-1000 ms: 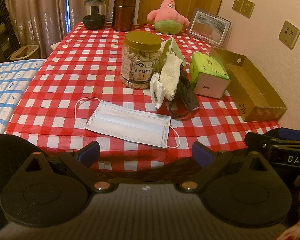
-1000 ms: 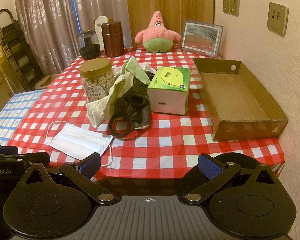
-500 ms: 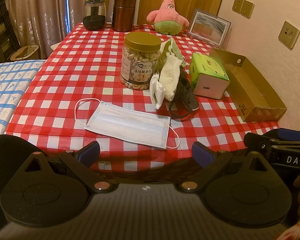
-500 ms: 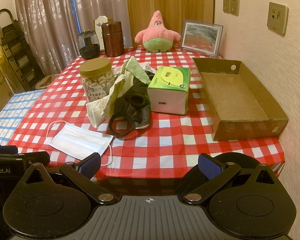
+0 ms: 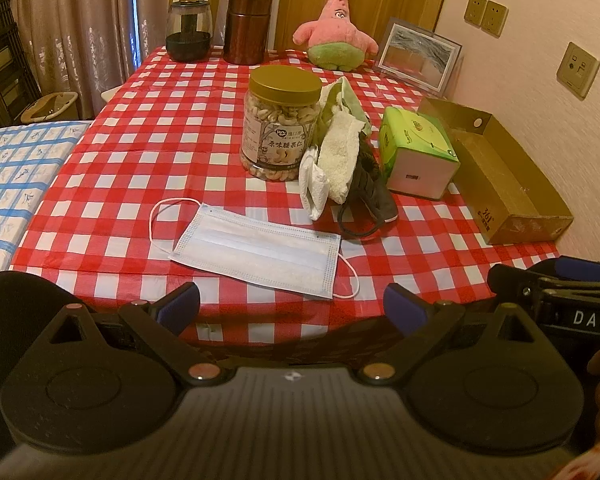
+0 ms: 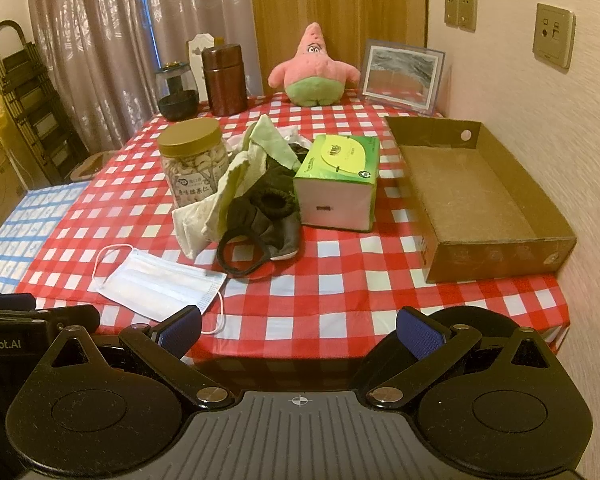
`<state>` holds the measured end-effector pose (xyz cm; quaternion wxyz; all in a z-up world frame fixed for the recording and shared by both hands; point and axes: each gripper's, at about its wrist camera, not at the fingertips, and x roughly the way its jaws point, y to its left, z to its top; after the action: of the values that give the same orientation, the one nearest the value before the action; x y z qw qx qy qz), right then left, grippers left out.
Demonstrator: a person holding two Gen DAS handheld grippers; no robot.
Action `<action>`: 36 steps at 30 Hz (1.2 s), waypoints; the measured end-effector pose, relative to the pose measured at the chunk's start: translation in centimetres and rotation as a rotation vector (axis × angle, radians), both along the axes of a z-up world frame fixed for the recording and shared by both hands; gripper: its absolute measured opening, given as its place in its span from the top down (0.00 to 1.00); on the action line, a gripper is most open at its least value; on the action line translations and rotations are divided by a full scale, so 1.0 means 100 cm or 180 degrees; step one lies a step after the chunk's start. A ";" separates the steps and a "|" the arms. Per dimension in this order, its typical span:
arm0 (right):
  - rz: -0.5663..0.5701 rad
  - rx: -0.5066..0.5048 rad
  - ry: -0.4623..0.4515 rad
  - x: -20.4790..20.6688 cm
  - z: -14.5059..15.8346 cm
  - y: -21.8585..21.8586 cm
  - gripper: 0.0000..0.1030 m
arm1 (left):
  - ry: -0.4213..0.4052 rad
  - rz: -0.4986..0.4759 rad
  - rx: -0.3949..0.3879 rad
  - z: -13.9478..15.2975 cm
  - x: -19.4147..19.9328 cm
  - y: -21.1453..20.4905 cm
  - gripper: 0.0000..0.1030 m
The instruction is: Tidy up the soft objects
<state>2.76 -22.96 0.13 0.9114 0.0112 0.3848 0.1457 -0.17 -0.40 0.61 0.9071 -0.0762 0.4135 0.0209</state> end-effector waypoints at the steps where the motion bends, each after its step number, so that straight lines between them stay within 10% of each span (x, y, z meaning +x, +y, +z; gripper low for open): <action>1: 0.0001 -0.0002 0.0001 0.000 0.000 0.000 0.01 | 0.0000 -0.0001 0.0001 0.000 0.000 0.000 0.05; 36: -0.0019 0.0012 -0.0010 0.001 0.000 0.001 0.01 | -0.0017 -0.0025 -0.0030 0.003 0.000 -0.004 0.07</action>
<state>2.84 -22.86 0.17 0.9124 0.0139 0.3830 0.1438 -0.13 -0.77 0.90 0.9079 -0.0789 0.4115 0.0153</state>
